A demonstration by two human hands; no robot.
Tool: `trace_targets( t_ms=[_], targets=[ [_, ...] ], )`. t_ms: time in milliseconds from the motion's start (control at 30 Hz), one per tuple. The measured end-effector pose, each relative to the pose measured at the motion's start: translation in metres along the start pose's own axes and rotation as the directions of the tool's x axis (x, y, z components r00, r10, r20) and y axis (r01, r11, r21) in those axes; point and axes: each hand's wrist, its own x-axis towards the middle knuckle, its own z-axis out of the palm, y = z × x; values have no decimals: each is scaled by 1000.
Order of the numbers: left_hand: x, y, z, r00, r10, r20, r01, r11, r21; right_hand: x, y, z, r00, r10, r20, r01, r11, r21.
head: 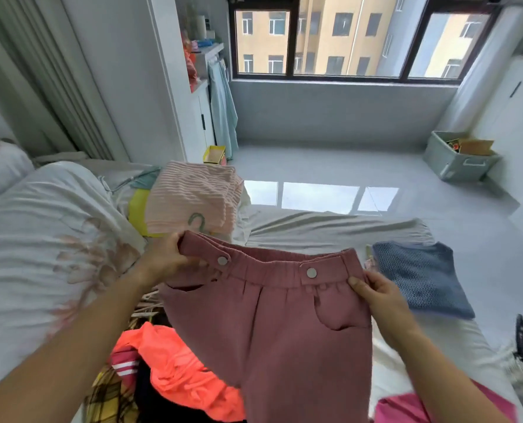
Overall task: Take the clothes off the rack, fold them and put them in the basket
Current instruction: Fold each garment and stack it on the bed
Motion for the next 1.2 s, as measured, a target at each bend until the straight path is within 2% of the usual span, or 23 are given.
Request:
trace_targets(
  t_ms=[100,233,300,400,500,633,767,900,967,1033,1100,1200],
  targets=[
    [-6,60,-18,990,124,-66,-126,992,-24,-2,-58,-28,997,-77,-4,77,996,33],
    [-10,132,-26,973,205,-110,-229,925,-302,-1,-134,-69,983,-173,-57,176,984,39],
    [-11,168,-27,965,235,-115,-261,887,-380,-5,-168,-92,979,-195,-55,199,976,86],
    [-10,219,-30,952,272,-137,-304,834,-460,-18,-212,-127,985,-135,110,120,984,135],
    [-11,265,-30,932,326,-160,-363,819,-445,-30,-241,-154,979,-82,186,78,997,27],
    [-15,323,-41,902,405,-148,-427,786,-448,-37,-291,-178,968,-251,-9,251,968,4],
    [-27,382,-62,870,469,-153,-482,742,-466,-42,-357,-191,891,-428,-150,435,900,14],
    [-34,417,-85,856,485,-178,-515,775,-367,-54,-410,-194,766,-593,-246,552,804,-221],
    [-33,421,-80,857,453,-247,-504,836,-217,-55,-416,-187,727,-630,-272,551,773,-316],
    [-32,423,-61,841,422,-338,-489,860,-144,-49,-408,-175,709,-641,-295,521,757,-394],
    [-32,425,-36,849,362,-384,-460,865,-202,-42,-396,-162,692,-640,-334,490,756,-433],
    [-33,434,-2,879,296,-373,-450,773,-446,-37,-384,-142,751,-557,-354,483,829,-282]
  ],
)
